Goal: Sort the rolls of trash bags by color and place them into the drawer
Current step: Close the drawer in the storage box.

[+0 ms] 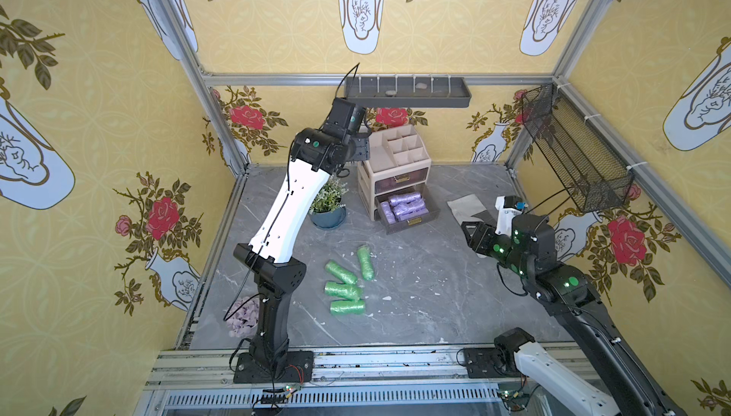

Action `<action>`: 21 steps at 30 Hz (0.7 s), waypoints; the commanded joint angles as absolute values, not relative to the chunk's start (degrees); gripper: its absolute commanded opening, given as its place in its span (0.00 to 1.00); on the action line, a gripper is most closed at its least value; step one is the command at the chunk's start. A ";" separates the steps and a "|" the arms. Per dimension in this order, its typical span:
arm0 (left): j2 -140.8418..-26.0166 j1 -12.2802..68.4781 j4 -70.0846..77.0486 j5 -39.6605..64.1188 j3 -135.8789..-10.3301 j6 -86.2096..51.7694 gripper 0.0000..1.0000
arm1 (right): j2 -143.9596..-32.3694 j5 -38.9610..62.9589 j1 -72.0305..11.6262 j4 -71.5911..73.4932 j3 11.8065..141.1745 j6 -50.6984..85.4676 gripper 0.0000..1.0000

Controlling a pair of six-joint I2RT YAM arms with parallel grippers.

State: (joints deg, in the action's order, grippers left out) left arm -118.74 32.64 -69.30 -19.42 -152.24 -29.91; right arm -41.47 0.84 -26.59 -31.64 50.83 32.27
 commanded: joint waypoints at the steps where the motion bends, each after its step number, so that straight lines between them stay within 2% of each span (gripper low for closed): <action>1: -121.79 32.78 -70.55 -19.05 -153.82 -36.51 0.68 | -39.42 -1.21 -26.63 -31.48 49.32 34.59 0.49; 21: -132.87 32.52 -62.89 -16.98 -155.81 -41.30 0.57 | -37.99 0.73 -26.59 -28.00 44.55 37.72 0.50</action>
